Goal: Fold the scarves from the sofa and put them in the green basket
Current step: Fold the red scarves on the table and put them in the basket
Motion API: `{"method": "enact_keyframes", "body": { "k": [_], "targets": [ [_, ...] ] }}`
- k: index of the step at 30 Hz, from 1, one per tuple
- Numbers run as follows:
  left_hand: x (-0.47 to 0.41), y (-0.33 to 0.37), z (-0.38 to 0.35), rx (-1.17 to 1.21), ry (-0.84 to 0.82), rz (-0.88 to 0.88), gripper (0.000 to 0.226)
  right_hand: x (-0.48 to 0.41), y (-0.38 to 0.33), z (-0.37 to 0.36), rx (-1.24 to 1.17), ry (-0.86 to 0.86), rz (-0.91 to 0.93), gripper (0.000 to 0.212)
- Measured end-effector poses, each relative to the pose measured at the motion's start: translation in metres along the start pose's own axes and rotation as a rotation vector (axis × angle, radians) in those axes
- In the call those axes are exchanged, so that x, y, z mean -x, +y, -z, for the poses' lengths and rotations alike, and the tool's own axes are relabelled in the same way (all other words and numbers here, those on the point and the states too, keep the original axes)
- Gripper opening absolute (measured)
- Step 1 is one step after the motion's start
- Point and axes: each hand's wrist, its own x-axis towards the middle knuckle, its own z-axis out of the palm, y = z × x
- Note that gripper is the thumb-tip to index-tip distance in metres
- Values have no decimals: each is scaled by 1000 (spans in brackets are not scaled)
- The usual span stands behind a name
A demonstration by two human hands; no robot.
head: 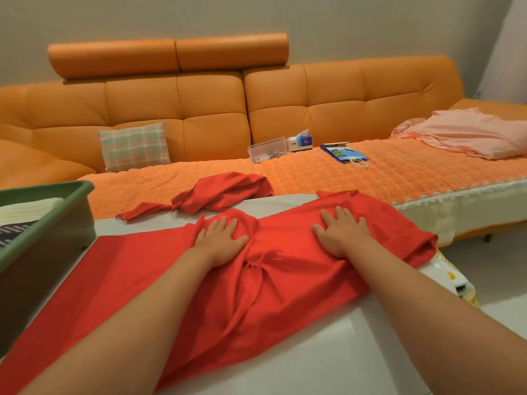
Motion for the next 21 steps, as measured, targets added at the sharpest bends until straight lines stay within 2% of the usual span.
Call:
{"method": "enact_keyframes", "body": {
  "k": [3,5,8,10,12,14,16,19,21],
  "targets": [
    [1,15,6,22,14,63,73,3,-3,2,38,114,47,64],
    [9,28,8,-20,162,7,66,10,-5,10,48,170,135,57],
    [33,48,4,31,448,-199,47,32,-6,22,16,276,253,43],
    [52,63,-3,107,538,-349,32,53,-8,24,-60,326,326,25],
    [79,80,-6,140,581,-499,18,79,-5,21,-154,268,373,8],
    [106,96,-8,122,586,-634,11,103,2,16,-227,170,391,12],
    [125,110,-15,100,518,-713,17,122,13,14,-241,164,415,14],
    [143,120,-28,33,403,-681,36,144,29,14,-302,251,394,19],
    [153,123,-33,41,341,-643,43,158,36,14,-327,319,398,9]
  ]
}}
